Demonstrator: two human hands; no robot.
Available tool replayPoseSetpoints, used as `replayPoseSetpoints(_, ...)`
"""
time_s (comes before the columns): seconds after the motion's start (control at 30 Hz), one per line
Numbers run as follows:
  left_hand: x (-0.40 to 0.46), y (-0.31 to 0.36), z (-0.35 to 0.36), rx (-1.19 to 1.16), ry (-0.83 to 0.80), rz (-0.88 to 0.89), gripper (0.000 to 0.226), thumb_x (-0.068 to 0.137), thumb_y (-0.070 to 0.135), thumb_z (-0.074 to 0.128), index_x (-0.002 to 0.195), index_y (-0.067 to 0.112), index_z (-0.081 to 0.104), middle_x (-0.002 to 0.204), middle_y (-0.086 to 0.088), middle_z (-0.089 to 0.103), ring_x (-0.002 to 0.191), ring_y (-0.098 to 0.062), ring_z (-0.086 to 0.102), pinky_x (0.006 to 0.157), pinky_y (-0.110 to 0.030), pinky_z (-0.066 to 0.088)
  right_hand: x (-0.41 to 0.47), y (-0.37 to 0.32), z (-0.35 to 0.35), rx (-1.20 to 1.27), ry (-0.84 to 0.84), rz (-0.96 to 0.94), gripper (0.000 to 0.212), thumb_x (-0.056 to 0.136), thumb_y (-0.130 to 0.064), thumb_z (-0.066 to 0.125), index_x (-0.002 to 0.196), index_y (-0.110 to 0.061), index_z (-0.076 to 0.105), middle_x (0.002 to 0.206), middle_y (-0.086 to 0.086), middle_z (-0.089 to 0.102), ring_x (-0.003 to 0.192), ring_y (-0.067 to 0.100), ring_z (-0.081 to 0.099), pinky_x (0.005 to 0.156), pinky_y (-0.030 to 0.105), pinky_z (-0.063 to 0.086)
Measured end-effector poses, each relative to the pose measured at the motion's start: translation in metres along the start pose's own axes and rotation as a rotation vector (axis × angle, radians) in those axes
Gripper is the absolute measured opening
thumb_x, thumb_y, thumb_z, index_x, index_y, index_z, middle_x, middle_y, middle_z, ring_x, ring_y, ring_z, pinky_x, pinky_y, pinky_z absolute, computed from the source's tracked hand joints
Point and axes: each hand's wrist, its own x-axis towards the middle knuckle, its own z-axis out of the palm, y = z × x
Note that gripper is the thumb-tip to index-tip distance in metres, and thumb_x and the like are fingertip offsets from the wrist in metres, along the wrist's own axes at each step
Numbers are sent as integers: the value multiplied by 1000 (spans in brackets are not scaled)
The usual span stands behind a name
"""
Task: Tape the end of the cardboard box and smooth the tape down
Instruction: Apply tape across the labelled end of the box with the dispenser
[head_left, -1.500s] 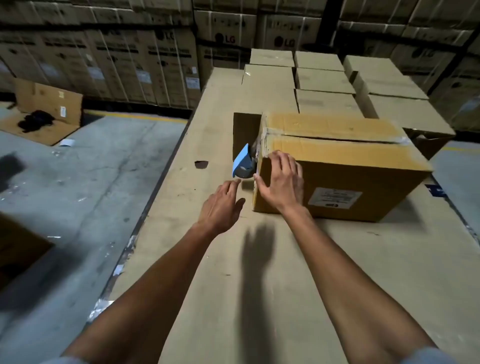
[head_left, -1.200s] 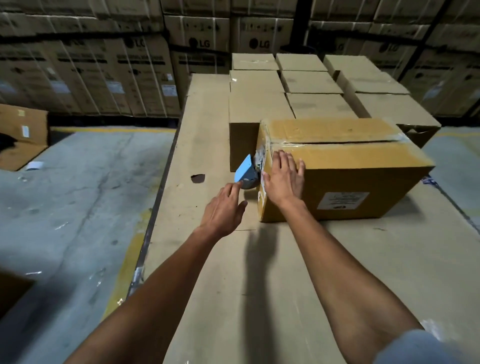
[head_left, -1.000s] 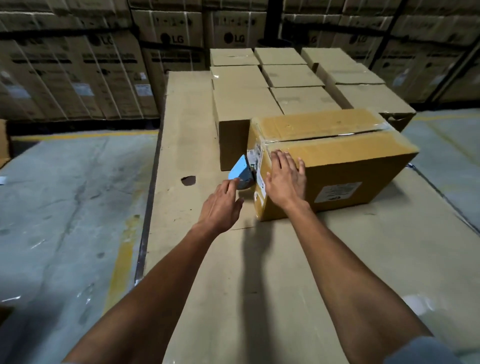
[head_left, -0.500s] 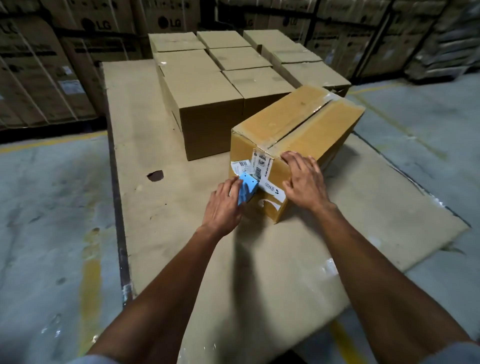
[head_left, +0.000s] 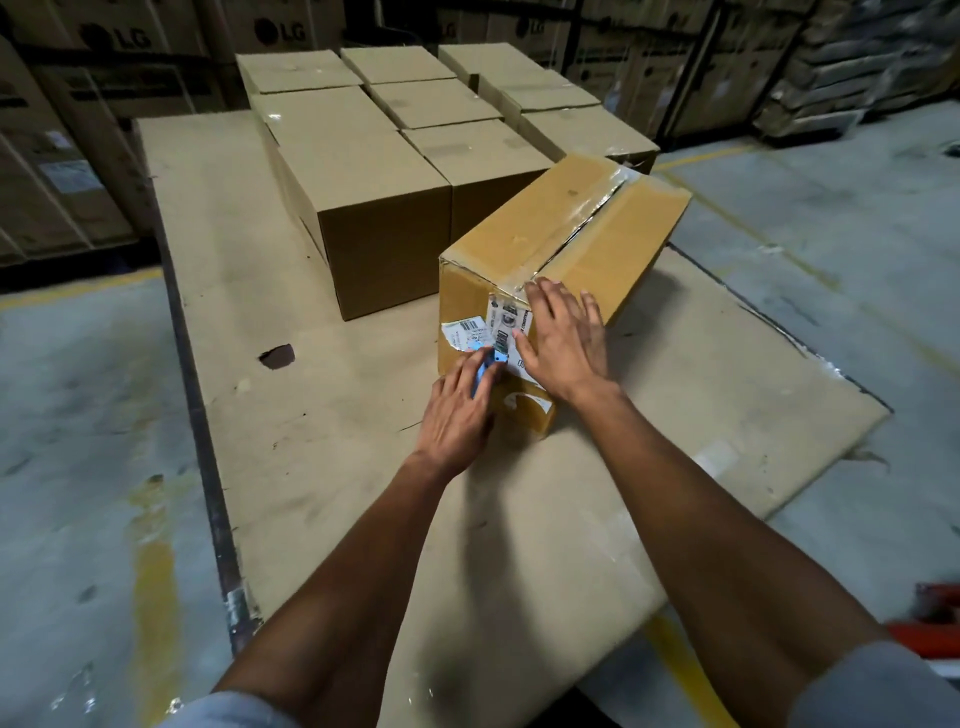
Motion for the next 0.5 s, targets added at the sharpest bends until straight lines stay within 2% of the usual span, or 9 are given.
replayPoseSetpoints(0.2,16,-4,7,-9,14,37,87,87,15,81,162,9,36,172,-20,24,160,-47,19,124,-62,36,5,-3,12,-58,-30,70,68,105,-60,29,159,-19,33,164,6,40,151,27,39,122,55,27)
replayPoseSetpoints(0.37,21,-7,16,-29,19,55,83,88,9,77,162,8,39,167,-22,33,156,-50,25,123,-62,39,2,3,13,-75,-15,73,66,105,-62,32,157,-22,36,163,2,42,149,25,42,118,52,35)
replayPoseSetpoints(0.5,18,-8,22,-30,26,73,84,88,1,67,165,7,34,169,-22,30,159,-48,23,127,-59,32,3,-1,13,-65,-14,91,65,101,-64,40,153,-24,40,159,2,47,146,24,46,116,51,36)
